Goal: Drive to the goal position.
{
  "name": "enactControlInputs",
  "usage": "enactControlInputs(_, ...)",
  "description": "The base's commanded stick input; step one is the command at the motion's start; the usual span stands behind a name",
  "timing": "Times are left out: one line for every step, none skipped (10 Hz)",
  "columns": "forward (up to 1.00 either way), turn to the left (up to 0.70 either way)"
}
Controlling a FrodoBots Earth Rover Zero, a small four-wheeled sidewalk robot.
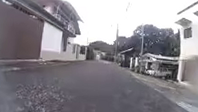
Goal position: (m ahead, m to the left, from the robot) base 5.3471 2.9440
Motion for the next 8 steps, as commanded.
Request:
enactControlInputs(0.50, 0.00)
enactControlInputs(0.50, 0.00)
enactControlInputs(0.50, 0.00)
enactControlInputs(0.50, 0.00)
enactControlInputs(0.50, 0.00)
enactControlInputs(0.50, 0.00)
enactControlInputs(0.50, 0.00)
enactControlInputs(0.50, 0.00)
